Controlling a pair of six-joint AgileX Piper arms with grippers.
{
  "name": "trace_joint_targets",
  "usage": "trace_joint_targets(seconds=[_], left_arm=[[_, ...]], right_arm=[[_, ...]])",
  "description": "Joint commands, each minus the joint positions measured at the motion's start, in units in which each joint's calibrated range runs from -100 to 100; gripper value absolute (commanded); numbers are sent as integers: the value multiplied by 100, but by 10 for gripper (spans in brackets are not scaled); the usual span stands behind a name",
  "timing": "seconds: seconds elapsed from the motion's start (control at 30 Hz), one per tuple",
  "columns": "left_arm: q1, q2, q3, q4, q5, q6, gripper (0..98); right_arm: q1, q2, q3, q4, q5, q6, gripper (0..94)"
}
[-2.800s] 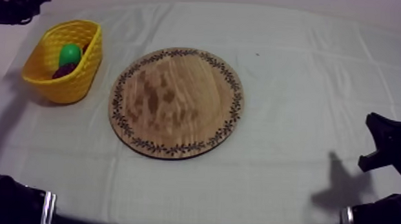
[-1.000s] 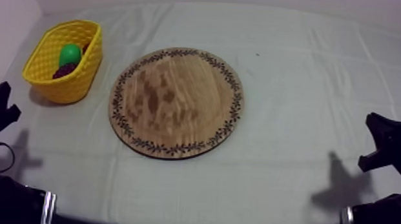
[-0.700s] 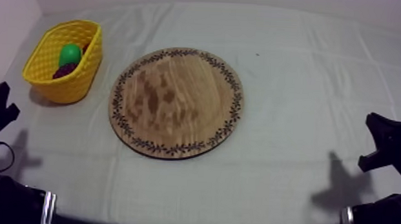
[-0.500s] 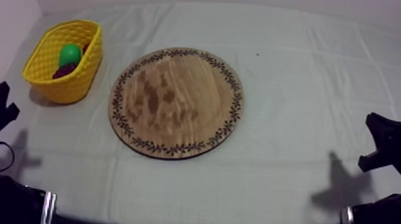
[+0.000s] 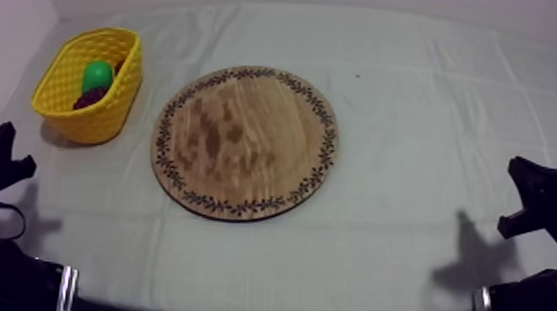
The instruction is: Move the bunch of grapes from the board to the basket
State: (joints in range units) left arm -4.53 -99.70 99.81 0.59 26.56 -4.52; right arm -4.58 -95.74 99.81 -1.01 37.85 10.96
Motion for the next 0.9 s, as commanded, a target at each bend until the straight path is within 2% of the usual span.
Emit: trace_joint_targets(seconds=[0.0, 0.13, 0.33, 0.6, 0.87], left_arm=[[27, -4, 10, -50, 128, -19, 0], [123, -4, 17, -188, 281, 157, 0], [216, -4, 19, -233, 336, 231, 0], [270, -4, 19, -245, 363, 247, 0], [286, -4, 19, -274, 493, 92, 0]], right_arm=[[-2, -1, -3, 1, -3, -2, 4], [-2, -1, -3, 1, -3, -1, 4], [-2, -1, -3, 1, -3, 0, 4], [-2, -1, -3, 1, -3, 1, 4], [-2, -1, -3, 1, -3, 1, 4]])
